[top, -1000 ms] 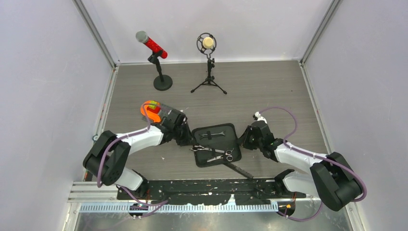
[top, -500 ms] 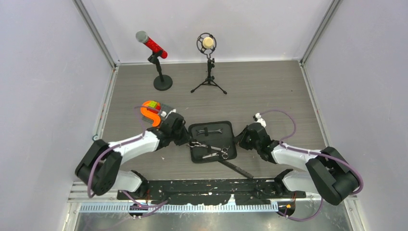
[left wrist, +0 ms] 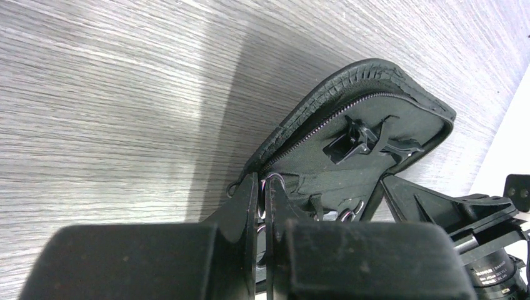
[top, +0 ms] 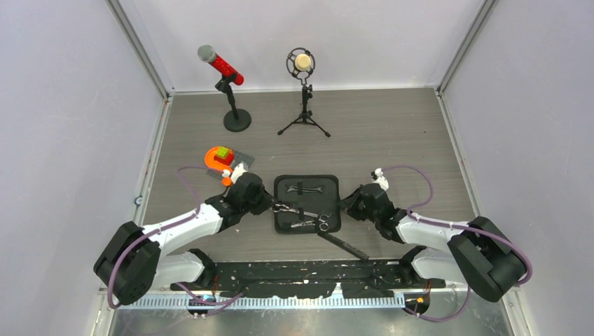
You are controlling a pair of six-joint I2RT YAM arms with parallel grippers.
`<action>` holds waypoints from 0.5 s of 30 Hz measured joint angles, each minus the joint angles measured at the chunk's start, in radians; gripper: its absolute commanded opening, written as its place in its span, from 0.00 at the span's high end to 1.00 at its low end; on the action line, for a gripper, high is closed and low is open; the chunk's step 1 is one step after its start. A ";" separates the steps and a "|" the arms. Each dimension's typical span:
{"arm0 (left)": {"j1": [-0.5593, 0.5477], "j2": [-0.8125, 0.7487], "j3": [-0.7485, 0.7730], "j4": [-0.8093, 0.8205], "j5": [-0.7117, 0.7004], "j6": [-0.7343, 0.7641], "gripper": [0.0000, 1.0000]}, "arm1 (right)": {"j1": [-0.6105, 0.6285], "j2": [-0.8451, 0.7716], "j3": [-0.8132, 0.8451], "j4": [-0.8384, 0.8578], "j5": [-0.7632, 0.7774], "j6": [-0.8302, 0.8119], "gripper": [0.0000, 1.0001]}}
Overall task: Sort the hair-cutting tools
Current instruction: Place the scissors in the hairdressing tool bag.
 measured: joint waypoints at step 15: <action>-0.028 0.014 0.027 -0.030 -0.101 0.134 0.28 | 0.023 0.008 0.052 -0.036 0.071 -0.045 0.38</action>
